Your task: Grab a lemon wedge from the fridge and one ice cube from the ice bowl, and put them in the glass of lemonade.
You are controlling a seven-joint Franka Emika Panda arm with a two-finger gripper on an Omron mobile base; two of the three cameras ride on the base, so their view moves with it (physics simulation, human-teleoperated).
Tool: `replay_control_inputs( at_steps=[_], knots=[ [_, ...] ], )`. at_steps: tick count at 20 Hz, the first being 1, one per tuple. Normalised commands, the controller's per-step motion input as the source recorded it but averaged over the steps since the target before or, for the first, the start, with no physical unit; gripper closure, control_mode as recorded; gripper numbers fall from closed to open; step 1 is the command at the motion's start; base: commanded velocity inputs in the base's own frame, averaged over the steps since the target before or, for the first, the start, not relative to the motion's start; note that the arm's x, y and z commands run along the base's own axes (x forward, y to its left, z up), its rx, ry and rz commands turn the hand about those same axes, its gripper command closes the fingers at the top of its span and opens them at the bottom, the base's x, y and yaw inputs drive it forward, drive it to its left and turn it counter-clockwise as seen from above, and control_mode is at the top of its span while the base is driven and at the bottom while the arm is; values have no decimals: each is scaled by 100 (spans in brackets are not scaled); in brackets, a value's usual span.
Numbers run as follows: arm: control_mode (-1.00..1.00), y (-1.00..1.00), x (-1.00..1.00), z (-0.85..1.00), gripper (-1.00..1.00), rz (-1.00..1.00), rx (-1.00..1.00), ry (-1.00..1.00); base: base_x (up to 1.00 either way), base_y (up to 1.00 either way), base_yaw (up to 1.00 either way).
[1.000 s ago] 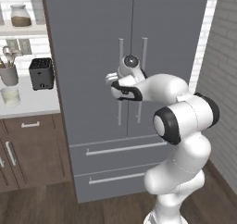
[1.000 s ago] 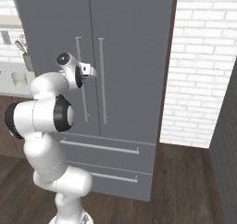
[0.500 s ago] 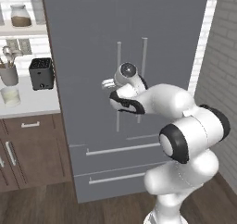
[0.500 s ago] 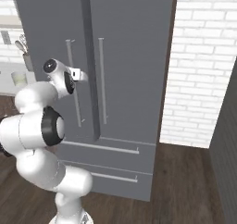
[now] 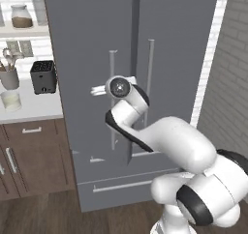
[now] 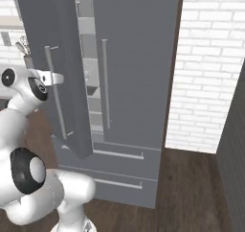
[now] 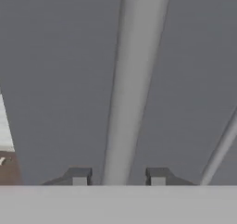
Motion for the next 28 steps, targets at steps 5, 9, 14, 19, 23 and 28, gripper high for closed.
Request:
replay_control_inputs(
  at_steps=[5, 9, 14, 19, 23, 28],
  knots=[
    [-100, -54, -100, 69, -100, 0, 7, -27, 0, 0, 0],
    [-100, -100, -98, 79, -100, -4, 30, -21, 0, 0, 0],
    [-100, -100, -5, 52, -100, 2, 50, 11, 0, 0, 0],
    [-100, -66, 75, -1, -100, 12, 45, 64, 0, 0, 0],
    [-100, -19, 49, -9, -100, 7, 30, 44, 0, 0, 0],
    [-100, 1, 29, -40, -100, 0, 21, 8, 0, 0, 0]
  ],
)
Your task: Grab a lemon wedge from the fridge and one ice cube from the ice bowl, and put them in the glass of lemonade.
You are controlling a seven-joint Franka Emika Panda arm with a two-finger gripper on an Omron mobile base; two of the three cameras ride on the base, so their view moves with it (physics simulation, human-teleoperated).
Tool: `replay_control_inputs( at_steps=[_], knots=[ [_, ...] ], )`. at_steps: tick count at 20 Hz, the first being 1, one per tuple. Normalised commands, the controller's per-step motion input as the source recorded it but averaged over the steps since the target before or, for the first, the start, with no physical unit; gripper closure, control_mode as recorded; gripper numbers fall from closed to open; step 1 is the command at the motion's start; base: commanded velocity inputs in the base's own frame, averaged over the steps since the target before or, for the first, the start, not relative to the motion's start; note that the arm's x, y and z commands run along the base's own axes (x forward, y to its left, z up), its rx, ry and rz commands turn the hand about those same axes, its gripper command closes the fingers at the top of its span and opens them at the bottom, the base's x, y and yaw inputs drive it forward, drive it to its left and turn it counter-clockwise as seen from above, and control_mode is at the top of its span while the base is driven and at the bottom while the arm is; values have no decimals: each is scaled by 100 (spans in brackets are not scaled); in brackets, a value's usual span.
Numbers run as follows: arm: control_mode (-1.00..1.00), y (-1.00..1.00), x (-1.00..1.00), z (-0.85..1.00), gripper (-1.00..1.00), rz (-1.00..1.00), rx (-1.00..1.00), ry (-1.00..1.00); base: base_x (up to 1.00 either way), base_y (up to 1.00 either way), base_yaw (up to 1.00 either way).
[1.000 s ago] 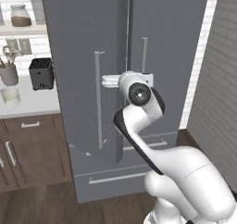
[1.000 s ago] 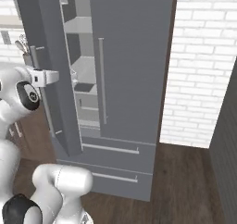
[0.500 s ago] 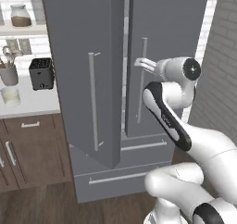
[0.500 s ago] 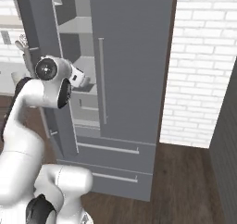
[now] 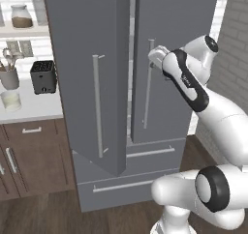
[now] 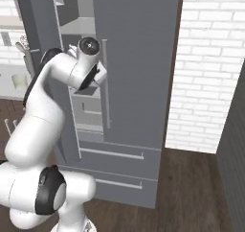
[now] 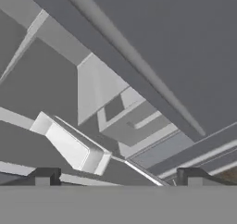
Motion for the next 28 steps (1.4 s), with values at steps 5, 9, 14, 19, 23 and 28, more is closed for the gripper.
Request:
replay_control_inputs(
  at_steps=[5, 9, 14, 19, 23, 28],
  knots=[
    [-100, 4, 35, -50, -100, 1, 37, 0, 0, 0, 0],
    [-100, 36, 70, -29, -100, 4, 27, 7, 0, 0, 0],
    [-100, 66, 57, -14, -100, 9, 17, 18, 0, 0, 0],
    [-100, 91, 12, -6, -100, 16, 9, 20, 0, 0, 0],
    [-100, 100, -30, -9, -100, 28, 1, 10, 0, 0, 0],
    [-100, 100, -68, -6, -100, 31, 0, 0, 0, 0, 0]
  ],
)
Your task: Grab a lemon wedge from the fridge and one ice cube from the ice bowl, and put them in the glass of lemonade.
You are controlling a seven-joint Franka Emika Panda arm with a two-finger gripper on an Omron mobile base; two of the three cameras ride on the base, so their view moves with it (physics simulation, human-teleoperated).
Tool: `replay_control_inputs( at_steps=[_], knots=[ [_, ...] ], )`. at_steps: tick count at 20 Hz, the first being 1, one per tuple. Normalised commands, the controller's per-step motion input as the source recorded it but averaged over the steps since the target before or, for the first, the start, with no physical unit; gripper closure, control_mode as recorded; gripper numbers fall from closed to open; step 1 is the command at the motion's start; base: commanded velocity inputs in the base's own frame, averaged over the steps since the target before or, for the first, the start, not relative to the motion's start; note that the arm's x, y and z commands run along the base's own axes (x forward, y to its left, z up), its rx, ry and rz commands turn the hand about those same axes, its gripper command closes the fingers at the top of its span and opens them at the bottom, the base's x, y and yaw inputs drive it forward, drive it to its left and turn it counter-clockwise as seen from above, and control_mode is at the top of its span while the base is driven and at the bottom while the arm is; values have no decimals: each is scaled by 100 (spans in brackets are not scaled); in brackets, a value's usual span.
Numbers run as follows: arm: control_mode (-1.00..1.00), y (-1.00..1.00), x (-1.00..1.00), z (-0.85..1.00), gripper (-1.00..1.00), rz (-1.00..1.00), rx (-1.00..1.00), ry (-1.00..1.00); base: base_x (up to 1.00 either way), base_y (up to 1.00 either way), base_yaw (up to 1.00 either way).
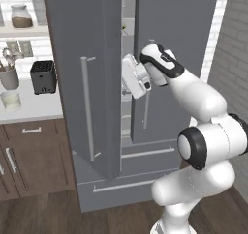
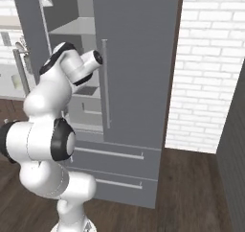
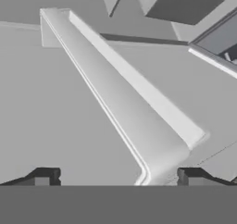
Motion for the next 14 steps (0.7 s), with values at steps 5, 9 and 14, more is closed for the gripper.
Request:
replay_control_inputs(
  at_steps=[5, 9, 14],
  knots=[
    [-100, 100, -72, -18, -100, 24, 0, -3, 0, 0, 0],
    [-100, 56, -9, -13, -100, 8, 7, -2, 0, 0, 0],
    [-100, -64, -40, 23, -100, 0, 0, -9, 0, 0, 0]
  ],
)
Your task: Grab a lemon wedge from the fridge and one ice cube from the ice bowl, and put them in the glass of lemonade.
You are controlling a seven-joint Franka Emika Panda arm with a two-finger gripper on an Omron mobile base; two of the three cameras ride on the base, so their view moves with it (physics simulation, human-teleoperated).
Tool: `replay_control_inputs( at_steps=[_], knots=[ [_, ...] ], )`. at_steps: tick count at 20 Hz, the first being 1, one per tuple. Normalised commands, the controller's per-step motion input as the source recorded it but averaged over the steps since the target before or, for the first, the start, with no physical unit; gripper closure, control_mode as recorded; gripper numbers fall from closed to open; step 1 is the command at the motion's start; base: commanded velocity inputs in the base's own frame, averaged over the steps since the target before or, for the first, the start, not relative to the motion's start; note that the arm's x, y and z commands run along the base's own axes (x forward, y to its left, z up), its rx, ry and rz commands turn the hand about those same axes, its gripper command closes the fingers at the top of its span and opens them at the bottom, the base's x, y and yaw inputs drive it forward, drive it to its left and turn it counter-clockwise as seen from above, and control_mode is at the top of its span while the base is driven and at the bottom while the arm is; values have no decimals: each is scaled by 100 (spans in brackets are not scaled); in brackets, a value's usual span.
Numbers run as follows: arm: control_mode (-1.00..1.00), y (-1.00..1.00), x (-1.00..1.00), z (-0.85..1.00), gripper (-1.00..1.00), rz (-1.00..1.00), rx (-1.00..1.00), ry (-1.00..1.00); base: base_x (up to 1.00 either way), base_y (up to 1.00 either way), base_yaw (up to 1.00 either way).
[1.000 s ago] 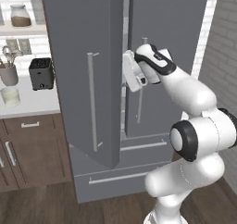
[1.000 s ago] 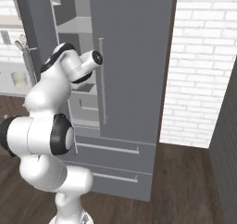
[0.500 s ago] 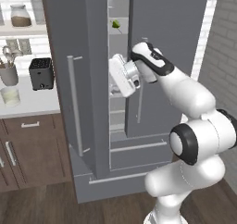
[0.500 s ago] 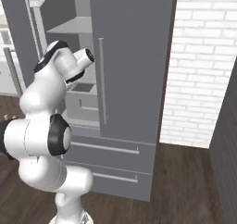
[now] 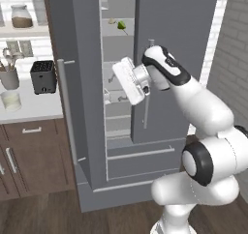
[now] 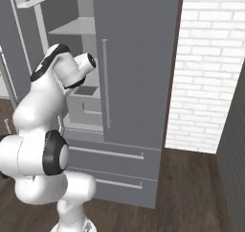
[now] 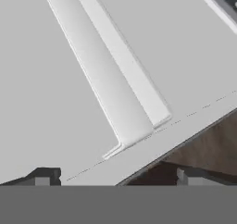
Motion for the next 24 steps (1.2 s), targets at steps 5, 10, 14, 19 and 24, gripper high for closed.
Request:
replay_control_inputs(
  at_steps=[5, 10, 14, 19, 24],
  knots=[
    [-100, -100, -48, 57, -100, -3, -6, -31, 0, 0, 0],
    [-100, -100, -5, 11, -100, -1, -33, -44, 0, 0, 0],
    [-100, -99, 1, 0, -100, 0, -55, -50, 0, 0, 0],
    [-100, -34, 46, -14, -100, 0, -57, -47, 0, 0, 0],
    [-100, -1, 100, -35, -100, 0, -25, -13, 0, 0, 0]
  ],
)
